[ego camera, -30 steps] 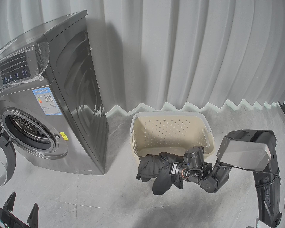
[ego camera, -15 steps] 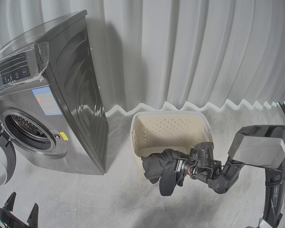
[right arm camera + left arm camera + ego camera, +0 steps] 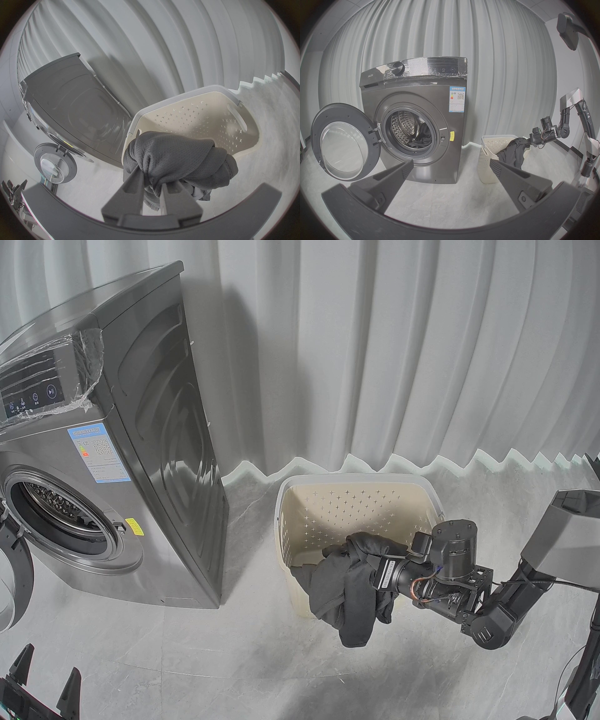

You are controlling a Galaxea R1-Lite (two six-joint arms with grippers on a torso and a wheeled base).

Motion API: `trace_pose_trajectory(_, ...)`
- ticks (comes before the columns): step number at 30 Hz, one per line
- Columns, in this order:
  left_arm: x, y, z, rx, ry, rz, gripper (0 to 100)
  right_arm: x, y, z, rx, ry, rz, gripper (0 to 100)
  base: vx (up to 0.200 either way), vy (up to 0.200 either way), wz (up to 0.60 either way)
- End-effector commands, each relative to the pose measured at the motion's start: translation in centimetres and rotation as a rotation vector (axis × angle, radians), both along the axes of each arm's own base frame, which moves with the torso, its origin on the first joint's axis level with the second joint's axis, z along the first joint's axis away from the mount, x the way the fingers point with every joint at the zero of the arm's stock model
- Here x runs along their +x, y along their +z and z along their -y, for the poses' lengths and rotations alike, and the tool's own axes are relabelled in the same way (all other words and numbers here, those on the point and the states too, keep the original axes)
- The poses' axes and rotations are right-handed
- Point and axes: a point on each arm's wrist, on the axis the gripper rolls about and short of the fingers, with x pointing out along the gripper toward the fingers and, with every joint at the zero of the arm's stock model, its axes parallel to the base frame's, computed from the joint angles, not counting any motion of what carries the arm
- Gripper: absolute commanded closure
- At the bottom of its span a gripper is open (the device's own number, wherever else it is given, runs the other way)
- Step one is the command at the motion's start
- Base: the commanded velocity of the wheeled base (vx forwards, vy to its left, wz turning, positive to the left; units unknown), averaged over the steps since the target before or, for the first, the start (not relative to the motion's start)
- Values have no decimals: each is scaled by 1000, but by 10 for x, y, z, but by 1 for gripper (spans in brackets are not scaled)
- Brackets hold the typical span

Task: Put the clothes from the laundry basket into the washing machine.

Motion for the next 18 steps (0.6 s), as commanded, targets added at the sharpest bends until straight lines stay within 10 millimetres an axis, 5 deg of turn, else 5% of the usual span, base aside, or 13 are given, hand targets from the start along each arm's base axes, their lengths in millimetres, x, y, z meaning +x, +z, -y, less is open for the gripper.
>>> trace_pose_trajectory(1, 0, -5, 0, 0, 0, 0, 0, -2, 4, 1, 6, 0, 9, 100, 0, 0, 0)
trace_pose_trajectory(17, 0, -5, 0, -2, 0, 0, 0, 13, -78, -2, -99, -2, -85, 100, 0, 0, 0)
trace_pose_trajectory(18, 0, -5, 0, -2, 0, 0, 0, 14, -81, -2, -100, -4, -86, 0, 0, 0, 0)
